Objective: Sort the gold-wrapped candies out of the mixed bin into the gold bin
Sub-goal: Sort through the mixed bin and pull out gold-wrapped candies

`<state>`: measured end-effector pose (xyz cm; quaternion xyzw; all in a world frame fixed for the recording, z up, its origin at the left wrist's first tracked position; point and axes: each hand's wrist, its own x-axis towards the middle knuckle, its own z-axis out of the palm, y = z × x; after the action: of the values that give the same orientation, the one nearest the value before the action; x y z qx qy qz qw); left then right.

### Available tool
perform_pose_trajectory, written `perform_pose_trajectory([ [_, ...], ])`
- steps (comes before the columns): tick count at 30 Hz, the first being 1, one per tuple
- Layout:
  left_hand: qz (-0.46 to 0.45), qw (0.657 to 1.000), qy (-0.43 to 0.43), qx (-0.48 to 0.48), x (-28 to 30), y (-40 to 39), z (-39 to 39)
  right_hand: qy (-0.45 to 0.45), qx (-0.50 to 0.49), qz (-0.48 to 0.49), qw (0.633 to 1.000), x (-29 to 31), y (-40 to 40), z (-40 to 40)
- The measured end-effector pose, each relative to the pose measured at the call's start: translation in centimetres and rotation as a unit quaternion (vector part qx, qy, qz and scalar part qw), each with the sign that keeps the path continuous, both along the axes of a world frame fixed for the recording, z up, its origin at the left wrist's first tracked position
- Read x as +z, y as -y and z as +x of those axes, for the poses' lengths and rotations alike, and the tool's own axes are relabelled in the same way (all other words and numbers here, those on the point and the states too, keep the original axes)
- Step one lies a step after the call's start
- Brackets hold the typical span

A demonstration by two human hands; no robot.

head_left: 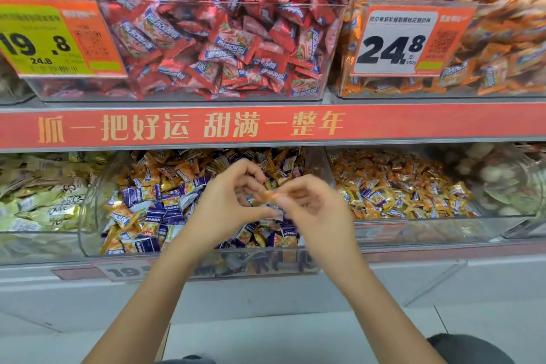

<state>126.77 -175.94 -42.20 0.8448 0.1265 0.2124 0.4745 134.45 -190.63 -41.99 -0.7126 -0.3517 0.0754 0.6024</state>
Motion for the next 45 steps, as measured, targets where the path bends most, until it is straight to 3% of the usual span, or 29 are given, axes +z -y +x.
perform_pose_trajectory([
  [3,0.055,0.997,-0.059,0.018,-0.5,-0.7,-0.7,0.001,-0.127,0.09,0.988,0.4,2.4,2.4],
  [6,0.076,0.993,-0.075,0.043,-0.9,-1.6,-1.6,0.069,-0.255,0.046,0.963,-0.8,4.9,5.8],
  [10,0.066,0.992,-0.11,0.02,-1.5,-1.2,-2.4,0.094,-0.231,-0.092,0.964,-2.6,7.9,8.5],
  [14,0.069,0.983,-0.154,-0.066,-2.1,0.4,-2.4,0.107,-0.277,-0.083,0.951,-2.9,11.0,9.0],
  [17,0.064,0.98,-0.17,-0.077,-1.9,0.7,-2.4,0.098,-0.244,-0.136,0.955,-2.9,11.0,10.4],
  [20,0.045,0.981,-0.175,-0.073,-1.6,1.0,-2.5,0.126,-0.137,-0.26,0.948,-1.6,9.2,12.5],
  [23,0.047,0.98,-0.18,-0.065,-1.6,1.2,-2.4,0.102,0.001,-0.443,0.891,-1.3,6.8,14.6],
  [25,0.038,0.979,-0.184,-0.073,-1.5,1.1,-2.1,0.118,0.014,-0.498,0.859,-1.8,6.0,15.8],
  [27,0.022,0.978,-0.186,-0.093,-1.5,0.9,-2.0,0.134,-0.036,-0.45,0.882,-1.8,6.2,16.4],
  [30,0.006,0.975,-0.191,-0.113,-1.6,0.8,-2.1,0.063,-0.153,-0.216,0.962,-0.5,7.6,14.7],
  [32,0.009,0.975,-0.192,-0.111,-1.7,0.8,-2.2,0.068,-0.203,-0.042,0.976,0.8,8.3,10.9],
  [34,0.011,0.976,-0.19,-0.106,-1.8,0.7,-2.1,0.12,-0.182,0.052,0.975,1.5,7.5,5.9],
  [36,0.007,0.976,-0.19,-0.101,-1.8,0.7,-2.1,0.237,-0.114,0.007,0.965,0.9,5.8,2.2],
  [38,0.011,0.979,-0.184,-0.087,-1.8,1.1,-2.4,0.336,-0.034,-0.115,0.934,-0.4,3.3,1.2],
  [41,0.028,0.982,-0.174,-0.068,-1.8,1.5,-2.9,0.322,0.047,-0.227,0.918,-1.1,0.5,2.0],
  [45,0.048,0.982,-0.173,-0.064,-1.8,1.5,-3.0,0.316,0.017,-0.322,0.893,0.4,-0.8,3.6],
])
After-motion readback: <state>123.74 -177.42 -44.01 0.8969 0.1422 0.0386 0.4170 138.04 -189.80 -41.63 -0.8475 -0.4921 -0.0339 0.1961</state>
